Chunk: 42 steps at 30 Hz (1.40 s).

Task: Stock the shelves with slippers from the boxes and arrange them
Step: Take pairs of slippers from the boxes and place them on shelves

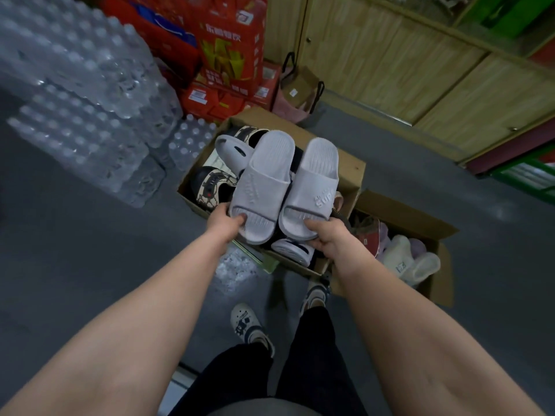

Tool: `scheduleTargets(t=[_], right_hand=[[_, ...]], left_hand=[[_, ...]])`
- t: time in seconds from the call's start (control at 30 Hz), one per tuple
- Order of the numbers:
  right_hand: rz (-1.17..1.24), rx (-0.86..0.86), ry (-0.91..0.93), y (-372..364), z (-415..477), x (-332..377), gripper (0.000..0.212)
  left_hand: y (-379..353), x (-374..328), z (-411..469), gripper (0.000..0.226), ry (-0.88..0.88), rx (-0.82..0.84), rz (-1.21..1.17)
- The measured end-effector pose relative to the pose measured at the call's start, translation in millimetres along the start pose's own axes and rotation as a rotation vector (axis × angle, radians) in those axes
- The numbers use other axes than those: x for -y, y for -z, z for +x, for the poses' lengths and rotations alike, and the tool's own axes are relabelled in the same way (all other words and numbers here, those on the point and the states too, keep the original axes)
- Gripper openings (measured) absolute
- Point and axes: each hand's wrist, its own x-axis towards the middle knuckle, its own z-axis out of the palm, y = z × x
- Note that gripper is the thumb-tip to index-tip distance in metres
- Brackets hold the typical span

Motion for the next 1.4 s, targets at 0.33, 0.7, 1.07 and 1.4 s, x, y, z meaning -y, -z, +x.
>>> scheduleTargets(t=[0.33,0.7,1.07,1.4], right_hand=[[0.197,0.129,0.207,-9,-48,30,0.039],[-0.039,0.490,0.359,-72,-87,83,0.057],[-0.384,0.794,0.334,-94,-100,104,0.065],[-0.641,1.064,0.315,-109,-142,52,0.051]], left_hand=[[10,-12,-35,0.036,0.076,0.018,-0.696],[76,-22,-87,0.029,-0.057,-0.375,-0.978],[53,-5,-158,0.037,-0.053,-0.699,-1.302],[24,39,-247,0.035,-0.058,-1.052,-1.462]])
